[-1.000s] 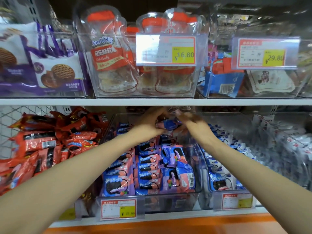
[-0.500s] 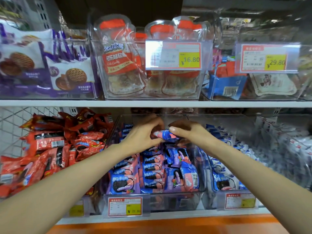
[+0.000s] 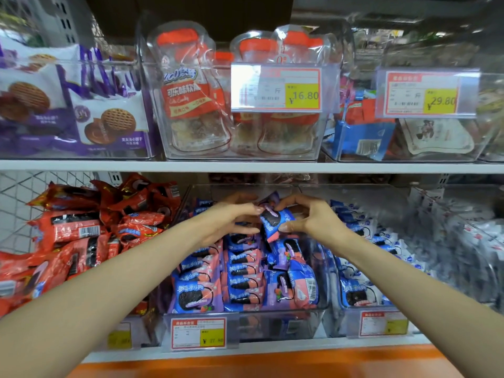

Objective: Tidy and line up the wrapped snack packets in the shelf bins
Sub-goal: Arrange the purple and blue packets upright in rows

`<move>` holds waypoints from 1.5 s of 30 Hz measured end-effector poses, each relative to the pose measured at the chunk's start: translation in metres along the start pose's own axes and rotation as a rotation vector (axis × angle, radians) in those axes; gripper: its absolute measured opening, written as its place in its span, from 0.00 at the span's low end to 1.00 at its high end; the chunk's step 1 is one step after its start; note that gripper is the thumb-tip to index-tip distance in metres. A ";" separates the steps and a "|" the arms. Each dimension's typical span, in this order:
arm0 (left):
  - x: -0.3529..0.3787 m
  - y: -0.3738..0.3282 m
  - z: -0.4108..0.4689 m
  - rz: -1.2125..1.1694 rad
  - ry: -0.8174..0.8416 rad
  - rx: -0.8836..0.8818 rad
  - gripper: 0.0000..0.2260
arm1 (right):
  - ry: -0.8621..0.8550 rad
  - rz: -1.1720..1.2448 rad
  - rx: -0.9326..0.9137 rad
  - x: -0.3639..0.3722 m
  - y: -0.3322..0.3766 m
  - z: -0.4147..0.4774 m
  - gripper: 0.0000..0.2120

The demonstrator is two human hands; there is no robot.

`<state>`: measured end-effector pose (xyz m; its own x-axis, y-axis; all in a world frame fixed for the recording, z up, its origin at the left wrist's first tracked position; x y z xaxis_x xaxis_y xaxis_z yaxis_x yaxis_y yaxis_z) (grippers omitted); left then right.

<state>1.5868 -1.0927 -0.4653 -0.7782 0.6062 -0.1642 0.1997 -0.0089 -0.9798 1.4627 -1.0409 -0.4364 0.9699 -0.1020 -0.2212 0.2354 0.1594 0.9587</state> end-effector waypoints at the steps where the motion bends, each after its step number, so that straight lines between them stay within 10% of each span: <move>1: 0.000 0.000 0.001 0.043 -0.009 0.012 0.12 | 0.021 0.031 0.017 0.002 -0.001 -0.001 0.15; 13: 0.000 -0.025 0.009 0.520 -0.020 0.261 0.16 | -0.047 -0.141 -0.031 -0.011 0.002 0.007 0.24; 22: -0.020 0.007 0.027 1.814 -0.147 0.145 0.21 | -0.301 0.002 -0.077 -0.050 0.001 0.008 0.09; 29: -0.033 0.012 0.042 1.732 -0.135 0.109 0.21 | -0.152 -0.130 -0.021 -0.020 -0.007 0.019 0.17; 36: -0.051 -0.036 0.004 0.848 -0.281 0.279 0.08 | 0.047 -0.294 -0.032 0.025 -0.003 0.023 0.15; 45: -0.021 -0.002 0.006 1.440 -0.065 0.164 0.15 | 0.063 -0.642 -0.140 0.031 0.010 0.018 0.11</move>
<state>1.5993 -1.1099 -0.4604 0.0091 -0.0432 -0.9990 0.7510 -0.6594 0.0353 1.4937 -1.0599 -0.4309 0.6350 -0.1625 -0.7553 0.7700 0.2126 0.6016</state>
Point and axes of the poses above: each hand's wrist, its own z-axis towards the middle knuckle, its own x-axis out of the palm, y = z × x, the point moved 10 cm from there along z, towards the middle knuckle, and after that the axes turned 13 degrees about z, right-handed, at the moved point
